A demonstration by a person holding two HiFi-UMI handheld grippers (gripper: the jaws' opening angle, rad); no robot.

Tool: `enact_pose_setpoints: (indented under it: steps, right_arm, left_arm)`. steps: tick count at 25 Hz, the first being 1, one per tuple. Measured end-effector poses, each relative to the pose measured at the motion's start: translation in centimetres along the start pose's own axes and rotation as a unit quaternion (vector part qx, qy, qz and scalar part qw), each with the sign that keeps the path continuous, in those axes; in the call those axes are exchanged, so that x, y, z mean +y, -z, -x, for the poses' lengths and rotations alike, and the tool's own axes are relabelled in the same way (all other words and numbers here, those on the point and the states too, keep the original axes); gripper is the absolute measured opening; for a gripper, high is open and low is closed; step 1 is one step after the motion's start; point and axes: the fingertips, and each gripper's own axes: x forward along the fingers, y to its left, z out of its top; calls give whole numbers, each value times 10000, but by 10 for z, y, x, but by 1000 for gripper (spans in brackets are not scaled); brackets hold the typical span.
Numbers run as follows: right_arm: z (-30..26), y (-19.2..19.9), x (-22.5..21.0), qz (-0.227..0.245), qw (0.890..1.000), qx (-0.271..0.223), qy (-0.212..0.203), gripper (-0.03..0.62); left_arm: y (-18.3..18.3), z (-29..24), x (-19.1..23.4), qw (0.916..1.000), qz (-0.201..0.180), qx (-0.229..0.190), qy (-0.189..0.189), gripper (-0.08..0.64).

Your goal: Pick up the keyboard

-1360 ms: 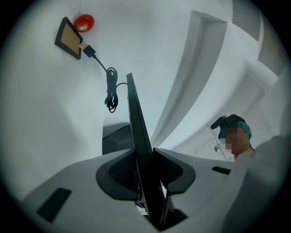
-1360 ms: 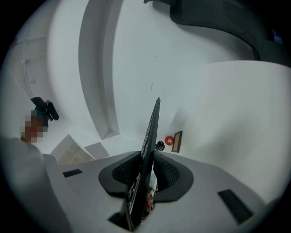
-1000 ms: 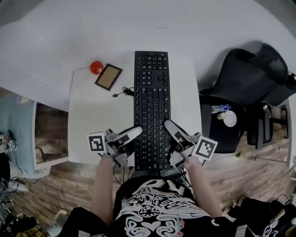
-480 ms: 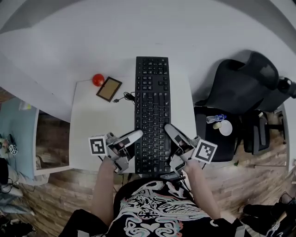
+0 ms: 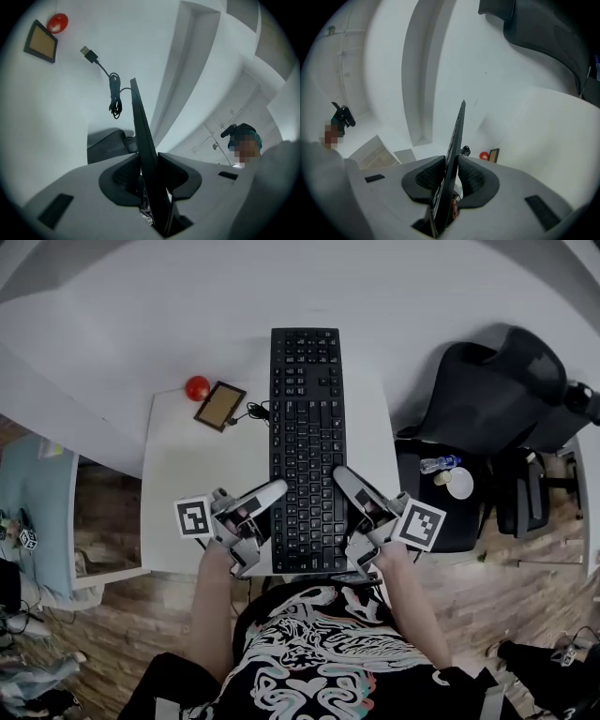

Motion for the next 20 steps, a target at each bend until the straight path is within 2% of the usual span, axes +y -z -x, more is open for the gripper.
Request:
enact_pose_setpoints:
  steps: [20]
  right_arm:
    - [-1,0,1,-67,9999,-100,106,104]
  left_arm:
    - [-3,-1,-1,9999,132,20,-31,114]
